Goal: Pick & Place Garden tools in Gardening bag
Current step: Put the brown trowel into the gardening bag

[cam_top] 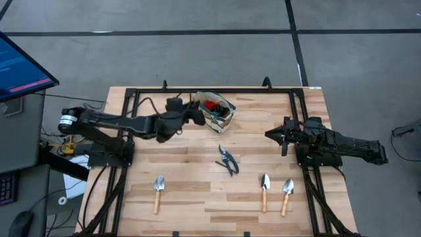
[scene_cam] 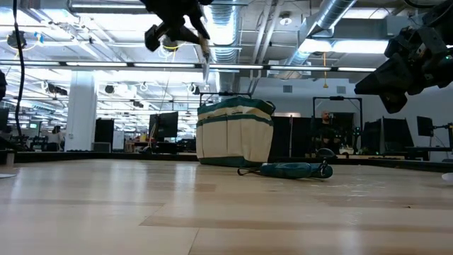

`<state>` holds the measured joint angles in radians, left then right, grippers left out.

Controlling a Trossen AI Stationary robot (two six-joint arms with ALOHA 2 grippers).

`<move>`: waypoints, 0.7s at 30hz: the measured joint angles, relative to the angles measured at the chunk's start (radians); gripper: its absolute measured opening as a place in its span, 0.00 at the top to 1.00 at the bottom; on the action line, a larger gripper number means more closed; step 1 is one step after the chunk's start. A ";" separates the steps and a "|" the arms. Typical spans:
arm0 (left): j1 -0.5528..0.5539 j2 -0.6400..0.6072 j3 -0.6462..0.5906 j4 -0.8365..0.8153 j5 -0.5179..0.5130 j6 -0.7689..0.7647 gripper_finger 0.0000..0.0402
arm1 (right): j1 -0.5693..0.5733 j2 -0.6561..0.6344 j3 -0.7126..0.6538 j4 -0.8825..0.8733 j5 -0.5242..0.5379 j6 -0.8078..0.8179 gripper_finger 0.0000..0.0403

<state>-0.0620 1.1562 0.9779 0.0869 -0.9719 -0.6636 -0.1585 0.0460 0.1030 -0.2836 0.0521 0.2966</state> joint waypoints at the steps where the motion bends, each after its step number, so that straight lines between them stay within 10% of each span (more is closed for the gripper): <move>1: 0.008 0.007 0.001 0.039 -0.013 0.056 0.83 | 0.000 0.000 0.000 0.000 0.000 0.000 0.88; 21: 0.030 0.263 0.000 0.446 -0.220 0.419 0.83 | 0.000 0.000 0.000 0.001 0.000 0.000 0.88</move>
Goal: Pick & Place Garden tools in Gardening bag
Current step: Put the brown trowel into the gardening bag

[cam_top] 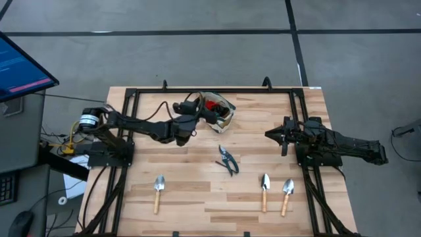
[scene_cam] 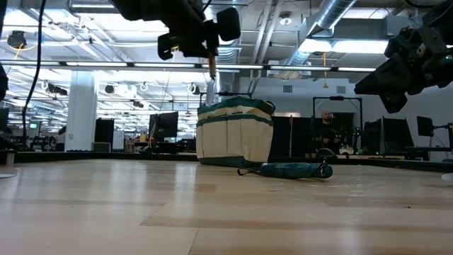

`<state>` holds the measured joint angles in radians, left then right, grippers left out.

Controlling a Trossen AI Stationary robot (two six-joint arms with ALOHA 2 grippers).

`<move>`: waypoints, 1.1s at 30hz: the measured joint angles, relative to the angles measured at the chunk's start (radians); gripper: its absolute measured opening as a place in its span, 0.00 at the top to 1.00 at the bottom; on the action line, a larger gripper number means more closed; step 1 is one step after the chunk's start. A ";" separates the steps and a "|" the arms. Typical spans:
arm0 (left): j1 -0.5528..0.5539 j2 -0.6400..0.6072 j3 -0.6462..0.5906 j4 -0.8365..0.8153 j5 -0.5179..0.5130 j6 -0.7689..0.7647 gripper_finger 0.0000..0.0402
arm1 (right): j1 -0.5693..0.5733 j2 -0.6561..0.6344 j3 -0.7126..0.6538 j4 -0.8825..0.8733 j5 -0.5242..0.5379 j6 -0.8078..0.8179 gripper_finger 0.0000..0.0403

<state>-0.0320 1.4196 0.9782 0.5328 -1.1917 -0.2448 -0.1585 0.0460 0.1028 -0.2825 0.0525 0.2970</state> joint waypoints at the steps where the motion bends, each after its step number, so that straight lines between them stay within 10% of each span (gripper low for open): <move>1: 0.004 0.006 0.000 0.022 0.009 0.024 0.83 | 0.000 0.000 0.000 0.000 0.000 0.000 0.88; 33: 0.076 0.154 0.000 0.190 -0.002 0.062 0.83 | 0.000 0.000 0.000 -0.001 0.000 0.000 0.88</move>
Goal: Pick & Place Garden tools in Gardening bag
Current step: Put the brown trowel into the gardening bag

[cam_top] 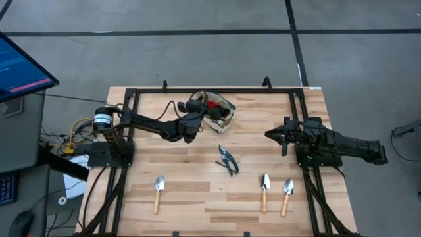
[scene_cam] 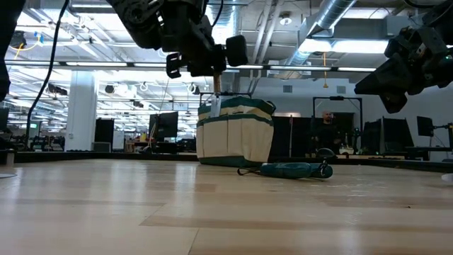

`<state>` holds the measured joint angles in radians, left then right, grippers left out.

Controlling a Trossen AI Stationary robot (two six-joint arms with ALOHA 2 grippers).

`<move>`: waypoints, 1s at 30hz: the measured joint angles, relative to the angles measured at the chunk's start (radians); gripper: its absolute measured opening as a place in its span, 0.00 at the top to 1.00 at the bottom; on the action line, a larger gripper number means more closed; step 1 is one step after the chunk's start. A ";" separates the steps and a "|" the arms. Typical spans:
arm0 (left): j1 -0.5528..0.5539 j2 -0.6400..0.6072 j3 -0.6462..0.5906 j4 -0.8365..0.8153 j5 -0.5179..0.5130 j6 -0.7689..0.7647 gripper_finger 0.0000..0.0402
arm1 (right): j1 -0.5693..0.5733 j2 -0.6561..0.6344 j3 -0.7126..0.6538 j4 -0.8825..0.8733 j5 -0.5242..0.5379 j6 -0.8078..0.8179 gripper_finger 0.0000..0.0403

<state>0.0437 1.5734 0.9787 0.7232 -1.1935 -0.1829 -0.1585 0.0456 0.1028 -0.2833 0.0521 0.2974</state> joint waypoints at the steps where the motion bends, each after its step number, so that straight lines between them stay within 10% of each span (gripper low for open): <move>1: 0.000 0.000 0.000 0.001 0.000 0.000 0.83 | 0.000 0.000 0.000 0.000 0.000 0.000 0.88; 30: -0.026 0.087 0.000 0.001 0.021 -0.016 0.79 | 0.000 0.000 0.000 0.000 0.000 0.000 0.88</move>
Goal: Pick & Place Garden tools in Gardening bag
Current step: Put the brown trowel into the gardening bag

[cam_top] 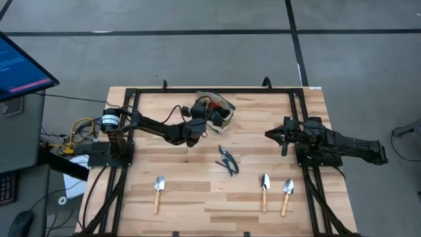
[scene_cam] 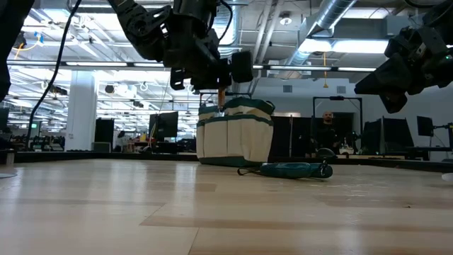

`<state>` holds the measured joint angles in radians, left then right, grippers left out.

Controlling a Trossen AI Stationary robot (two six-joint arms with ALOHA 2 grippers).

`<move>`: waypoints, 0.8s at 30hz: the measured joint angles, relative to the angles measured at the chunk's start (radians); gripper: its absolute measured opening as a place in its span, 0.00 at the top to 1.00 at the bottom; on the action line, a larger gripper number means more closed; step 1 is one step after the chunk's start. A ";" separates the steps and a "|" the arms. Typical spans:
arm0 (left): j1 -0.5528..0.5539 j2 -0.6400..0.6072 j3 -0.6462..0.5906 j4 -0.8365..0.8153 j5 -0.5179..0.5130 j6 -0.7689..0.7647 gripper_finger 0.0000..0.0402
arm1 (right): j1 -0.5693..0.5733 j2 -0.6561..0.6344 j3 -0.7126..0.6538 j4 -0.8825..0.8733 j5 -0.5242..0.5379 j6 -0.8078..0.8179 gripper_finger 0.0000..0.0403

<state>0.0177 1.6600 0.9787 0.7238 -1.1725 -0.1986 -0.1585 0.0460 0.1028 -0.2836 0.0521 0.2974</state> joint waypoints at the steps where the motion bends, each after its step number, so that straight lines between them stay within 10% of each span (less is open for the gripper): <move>1: 0.000 0.000 0.000 0.002 0.006 0.000 0.79 | 0.000 0.000 0.000 0.000 0.000 0.000 0.88; 24: -0.005 0.000 0.000 -0.012 -0.024 0.065 0.60 | 0.000 0.000 0.000 0.000 0.000 0.000 0.88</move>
<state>0.0124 1.6596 0.9787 0.7120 -1.1969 -0.1338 -0.1585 0.0458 0.1028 -0.2835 0.0521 0.2974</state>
